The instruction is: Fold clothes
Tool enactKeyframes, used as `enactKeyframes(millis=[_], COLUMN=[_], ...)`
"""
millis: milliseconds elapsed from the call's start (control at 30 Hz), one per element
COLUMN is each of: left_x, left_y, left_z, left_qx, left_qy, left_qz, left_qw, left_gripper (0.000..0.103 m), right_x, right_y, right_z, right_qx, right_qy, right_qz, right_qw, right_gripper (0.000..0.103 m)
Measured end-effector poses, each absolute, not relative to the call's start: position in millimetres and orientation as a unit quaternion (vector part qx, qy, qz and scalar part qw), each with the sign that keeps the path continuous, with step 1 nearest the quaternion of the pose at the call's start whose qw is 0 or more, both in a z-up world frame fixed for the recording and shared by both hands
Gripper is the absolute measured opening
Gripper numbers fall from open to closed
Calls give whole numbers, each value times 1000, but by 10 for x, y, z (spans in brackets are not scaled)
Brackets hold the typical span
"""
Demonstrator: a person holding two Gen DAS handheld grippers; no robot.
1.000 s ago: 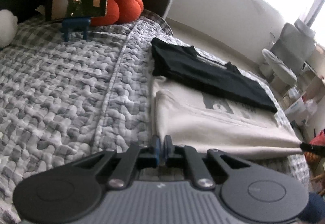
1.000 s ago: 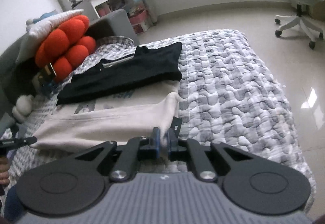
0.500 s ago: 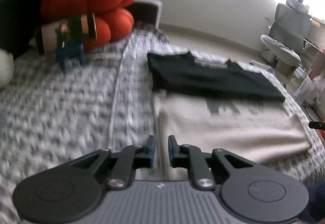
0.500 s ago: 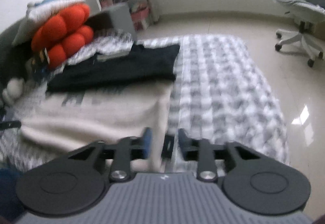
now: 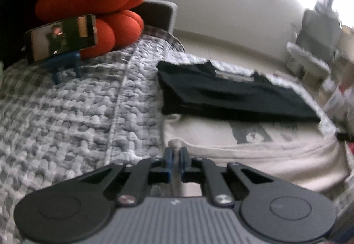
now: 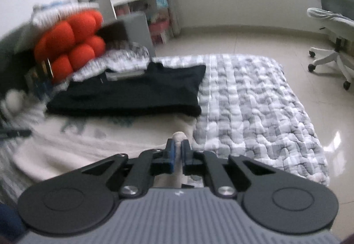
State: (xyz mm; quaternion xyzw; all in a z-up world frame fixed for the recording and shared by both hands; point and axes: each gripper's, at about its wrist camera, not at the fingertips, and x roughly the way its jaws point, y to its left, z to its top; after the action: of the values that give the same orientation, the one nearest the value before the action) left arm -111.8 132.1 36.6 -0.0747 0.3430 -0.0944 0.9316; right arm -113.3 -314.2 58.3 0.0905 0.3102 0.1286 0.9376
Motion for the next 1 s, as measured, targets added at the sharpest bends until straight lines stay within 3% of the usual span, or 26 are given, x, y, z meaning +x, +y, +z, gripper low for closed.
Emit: enactKeyframes(millis=[367, 633, 700, 1000], left_x=[-950, -984, -1017, -1280], left_y=[1236, 1226, 1235, 1071], left_z=[227, 292, 342, 606], left_qx=[-69, -55, -52, -21], left_qy=[353, 347, 342, 321], left_qz=[-70, -58, -51, -79], left_qw=[930, 934, 937, 944], left_gripper=[8, 20, 25, 30], right_x=[-944, -946, -949, -1115], right_y=[-3100, -3046, -3029, -2919], right_z=[389, 397, 422, 674], right_qx=[82, 73, 69, 53], right_qy=[350, 344, 341, 314], right_qz=[74, 63, 60, 87], right_qw=[930, 934, 936, 944], right_gripper=[7, 9, 16, 16])
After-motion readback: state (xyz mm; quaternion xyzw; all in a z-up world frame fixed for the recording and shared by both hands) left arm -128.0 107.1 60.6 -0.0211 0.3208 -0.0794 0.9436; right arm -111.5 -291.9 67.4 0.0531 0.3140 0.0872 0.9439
